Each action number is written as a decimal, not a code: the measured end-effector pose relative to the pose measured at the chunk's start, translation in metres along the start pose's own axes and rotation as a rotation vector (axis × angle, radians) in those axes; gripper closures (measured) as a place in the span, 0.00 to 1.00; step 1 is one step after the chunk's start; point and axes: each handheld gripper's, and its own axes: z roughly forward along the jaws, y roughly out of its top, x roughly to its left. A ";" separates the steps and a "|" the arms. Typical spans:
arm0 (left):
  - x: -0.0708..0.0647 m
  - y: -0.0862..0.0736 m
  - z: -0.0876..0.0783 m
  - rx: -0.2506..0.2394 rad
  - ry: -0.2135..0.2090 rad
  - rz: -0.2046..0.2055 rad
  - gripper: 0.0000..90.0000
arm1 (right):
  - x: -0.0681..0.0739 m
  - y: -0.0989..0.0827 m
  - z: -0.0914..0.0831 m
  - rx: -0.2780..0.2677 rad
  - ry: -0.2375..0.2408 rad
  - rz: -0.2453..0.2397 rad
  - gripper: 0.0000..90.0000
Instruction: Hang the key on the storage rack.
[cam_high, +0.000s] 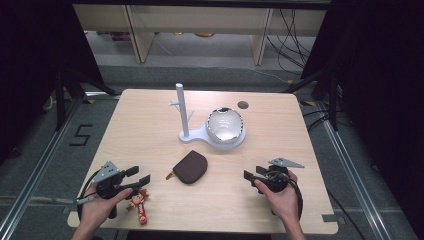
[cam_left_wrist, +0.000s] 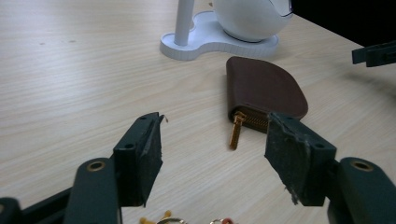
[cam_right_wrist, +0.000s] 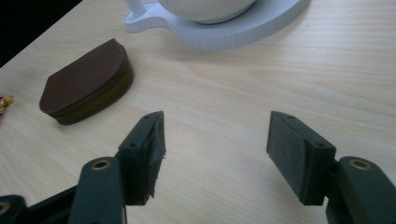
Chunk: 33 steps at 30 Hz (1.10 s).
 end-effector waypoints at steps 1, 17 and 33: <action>0.000 0.000 0.000 0.000 0.000 0.000 0.43 | 0.003 0.002 0.001 0.012 0.007 0.013 0.44; -0.003 0.042 0.057 0.206 -0.065 -0.016 0.46 | 0.041 0.040 0.039 0.166 0.114 -0.023 0.55; -0.010 0.046 0.094 0.325 -0.093 -0.021 0.46 | 0.067 0.062 0.077 0.260 0.140 -0.077 0.55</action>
